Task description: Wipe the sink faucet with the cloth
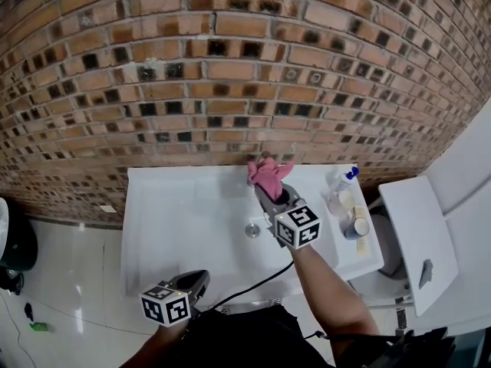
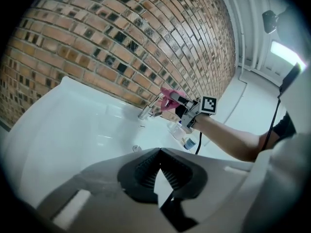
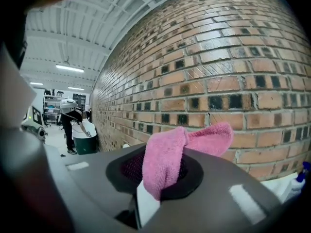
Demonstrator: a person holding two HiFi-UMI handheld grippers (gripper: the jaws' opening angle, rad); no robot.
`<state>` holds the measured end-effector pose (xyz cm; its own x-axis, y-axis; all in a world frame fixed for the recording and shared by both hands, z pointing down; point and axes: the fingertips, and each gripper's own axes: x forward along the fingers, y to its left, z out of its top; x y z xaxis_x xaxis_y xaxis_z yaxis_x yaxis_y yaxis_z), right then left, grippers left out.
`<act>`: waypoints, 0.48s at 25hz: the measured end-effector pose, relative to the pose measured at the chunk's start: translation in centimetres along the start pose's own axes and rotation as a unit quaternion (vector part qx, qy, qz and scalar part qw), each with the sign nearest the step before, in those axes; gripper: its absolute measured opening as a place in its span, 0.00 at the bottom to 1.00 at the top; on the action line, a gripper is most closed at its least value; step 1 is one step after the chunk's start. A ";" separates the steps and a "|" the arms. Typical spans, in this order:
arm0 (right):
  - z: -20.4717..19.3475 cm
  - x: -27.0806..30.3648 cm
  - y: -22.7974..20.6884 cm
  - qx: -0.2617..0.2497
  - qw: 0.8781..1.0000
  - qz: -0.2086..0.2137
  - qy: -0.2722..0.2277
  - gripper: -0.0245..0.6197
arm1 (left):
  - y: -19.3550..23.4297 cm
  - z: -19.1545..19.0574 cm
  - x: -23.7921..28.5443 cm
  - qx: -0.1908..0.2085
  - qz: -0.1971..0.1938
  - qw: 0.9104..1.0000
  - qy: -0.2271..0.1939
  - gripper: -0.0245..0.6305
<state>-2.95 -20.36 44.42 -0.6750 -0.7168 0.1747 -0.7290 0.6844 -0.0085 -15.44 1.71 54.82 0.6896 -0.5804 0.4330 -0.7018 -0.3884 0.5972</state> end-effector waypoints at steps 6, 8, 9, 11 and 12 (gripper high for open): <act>-0.9 -0.7 0.1 0.122 0.992 0.028 -0.016 0.13 | -0.2 -0.6 0.6 0.001 -0.012 1.000 0.016 0.04; -1.4 -1.0 0.2 0.142 0.989 0.033 -0.016 0.13 | -0.2 -0.6 0.6 0.003 -0.014 1.000 0.018 0.04; -1.8 -1.1 0.2 0.147 0.988 0.034 -0.013 0.13 | -0.3 -0.7 0.6 0.004 -0.015 1.000 0.018 0.04; -2.6 -1.3 0.4 0.155 0.987 0.034 -0.005 0.13 | -0.3 -0.7 0.5 0.004 -0.015 1.000 0.018 0.04; -2.8 -1.3 0.4 0.158 0.987 0.035 -0.004 0.13 | -0.3 -0.8 0.5 0.004 -0.014 1.000 0.018 0.04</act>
<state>-2.04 -18.75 46.97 -0.7251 -0.6708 0.1558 -0.6787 0.6579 -0.3263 -14.75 2.10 55.37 0.7148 -0.5436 0.4399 -0.6836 -0.4104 0.6036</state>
